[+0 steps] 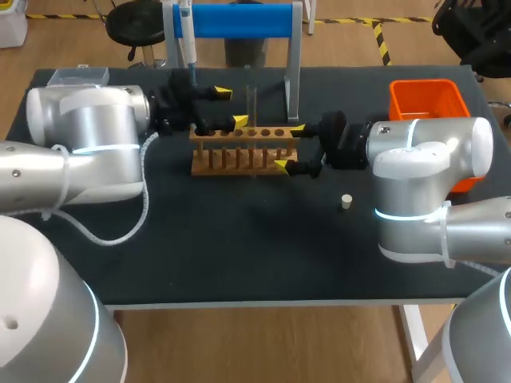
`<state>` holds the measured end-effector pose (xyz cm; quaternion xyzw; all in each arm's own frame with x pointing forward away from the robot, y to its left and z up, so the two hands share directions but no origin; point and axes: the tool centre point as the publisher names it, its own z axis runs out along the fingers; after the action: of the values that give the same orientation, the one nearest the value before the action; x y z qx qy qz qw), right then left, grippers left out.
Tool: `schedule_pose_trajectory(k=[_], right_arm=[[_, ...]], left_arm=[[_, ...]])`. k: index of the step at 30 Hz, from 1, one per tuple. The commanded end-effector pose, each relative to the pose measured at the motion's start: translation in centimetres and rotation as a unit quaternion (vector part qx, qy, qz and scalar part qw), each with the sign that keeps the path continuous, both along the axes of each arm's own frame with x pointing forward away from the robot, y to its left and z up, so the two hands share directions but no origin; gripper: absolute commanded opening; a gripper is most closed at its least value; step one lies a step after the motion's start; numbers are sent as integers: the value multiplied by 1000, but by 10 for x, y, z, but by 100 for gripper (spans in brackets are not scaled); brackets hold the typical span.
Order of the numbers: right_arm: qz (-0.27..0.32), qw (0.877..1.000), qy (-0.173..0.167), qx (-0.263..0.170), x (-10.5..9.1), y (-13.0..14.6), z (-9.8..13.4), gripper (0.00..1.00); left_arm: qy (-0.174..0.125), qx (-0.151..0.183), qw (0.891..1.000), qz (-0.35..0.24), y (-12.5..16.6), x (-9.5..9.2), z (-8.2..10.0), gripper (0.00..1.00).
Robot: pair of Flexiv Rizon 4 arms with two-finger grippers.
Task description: Invert the test tube, pick up the pipette, mount the tip to pipette, aspirate from beaker and dispense into the tube, eject the tip, return the pipette, and cap with the stopper.
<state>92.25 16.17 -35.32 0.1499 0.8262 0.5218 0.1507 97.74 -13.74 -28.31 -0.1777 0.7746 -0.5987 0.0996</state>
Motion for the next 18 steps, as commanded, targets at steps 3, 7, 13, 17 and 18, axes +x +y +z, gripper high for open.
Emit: schedule_pose_trajectory(k=[3,7,13,17,18], right_arm=[[-2,1000,-1,1,-1,0,-1,100],[-2,1000,-1,1,-1,0,-1,100],[-2,1000,-1,1,-1,0,-1,100],[-2,1000,-1,1,-1,0,-1,100],[-2,1000,-1,1,-1,0,-1,100]], left_arm=[[11,9,999,51,42,-39,22,100],[11,9,999,51,42,-39,22,100],[11,9,999,51,42,-39,22,100],[11,9,999,51,42,-39,22,100],[11,9,999,51,42,-39,22,100]])
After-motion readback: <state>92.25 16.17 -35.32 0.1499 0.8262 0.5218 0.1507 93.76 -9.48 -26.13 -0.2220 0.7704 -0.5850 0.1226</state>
